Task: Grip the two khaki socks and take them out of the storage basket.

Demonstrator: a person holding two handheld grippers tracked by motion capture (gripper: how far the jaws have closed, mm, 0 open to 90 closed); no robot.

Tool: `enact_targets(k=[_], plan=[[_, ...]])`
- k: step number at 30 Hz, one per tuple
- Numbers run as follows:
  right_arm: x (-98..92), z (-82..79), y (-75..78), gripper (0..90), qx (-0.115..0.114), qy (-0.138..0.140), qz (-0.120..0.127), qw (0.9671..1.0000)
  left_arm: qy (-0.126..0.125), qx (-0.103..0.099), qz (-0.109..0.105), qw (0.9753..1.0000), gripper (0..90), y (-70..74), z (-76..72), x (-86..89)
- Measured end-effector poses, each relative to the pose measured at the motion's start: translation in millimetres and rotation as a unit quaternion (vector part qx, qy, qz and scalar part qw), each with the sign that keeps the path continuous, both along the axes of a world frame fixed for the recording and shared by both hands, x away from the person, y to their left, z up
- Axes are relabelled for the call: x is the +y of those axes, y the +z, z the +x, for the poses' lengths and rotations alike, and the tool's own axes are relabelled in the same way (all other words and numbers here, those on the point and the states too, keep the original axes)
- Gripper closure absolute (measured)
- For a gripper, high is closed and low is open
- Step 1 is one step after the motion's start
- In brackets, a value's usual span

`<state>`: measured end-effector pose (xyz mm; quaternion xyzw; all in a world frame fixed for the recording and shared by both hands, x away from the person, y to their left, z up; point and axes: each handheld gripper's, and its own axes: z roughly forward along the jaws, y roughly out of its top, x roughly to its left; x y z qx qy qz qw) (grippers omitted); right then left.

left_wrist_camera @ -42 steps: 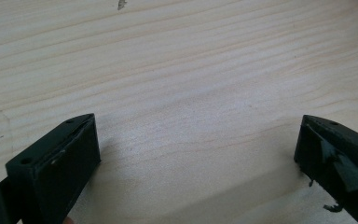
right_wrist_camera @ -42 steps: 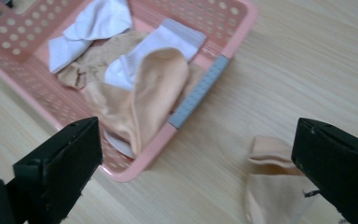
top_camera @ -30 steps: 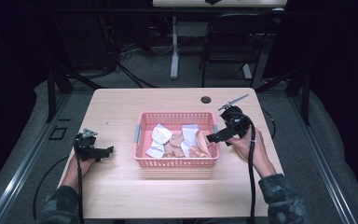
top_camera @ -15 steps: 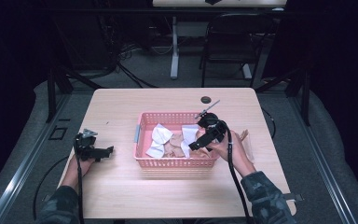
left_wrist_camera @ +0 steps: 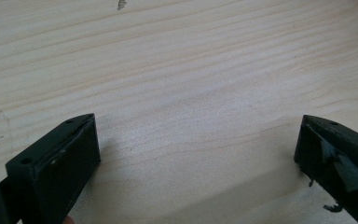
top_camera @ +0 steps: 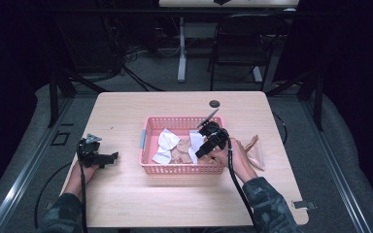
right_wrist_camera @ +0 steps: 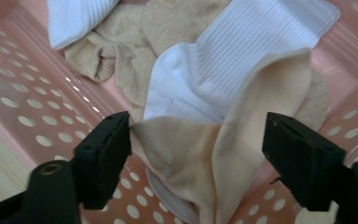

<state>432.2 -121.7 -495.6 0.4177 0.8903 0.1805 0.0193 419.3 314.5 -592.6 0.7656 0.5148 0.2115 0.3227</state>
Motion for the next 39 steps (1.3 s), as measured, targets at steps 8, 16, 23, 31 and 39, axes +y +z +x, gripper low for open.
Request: enact_targets(k=[8,16,23,31,39], plan=[[0.4,2.7,-8.6,44.3,0.007,-0.001,-0.039,0.9992,0.000,-0.001,0.000,1.0000,0.0,-0.1,0.0,-0.1],[2.6,8.3,-15.1,74.5,0.018,-0.008,-0.055,0.9983,-0.001,-0.001,0.001,1.0000,0.0,0.0,0.4,0.1],[-6.9,6.4,-6.5,83.7,-0.002,-0.028,-0.030,0.9991,-0.001,-0.001,0.000,1.0000,0.0,0.0,0.3,0.0],[-16.4,2.6,23.6,83.9,-0.022,-0.026,-0.002,0.9994,-0.001,0.000,0.000,1.0000,0.0,0.0,0.4,-0.1],[-22.3,1.3,42.0,84.3,-0.039,-0.032,0.030,0.9983,-0.002,0.000,0.001,1.0000,0.0,0.1,0.7,-0.2]])
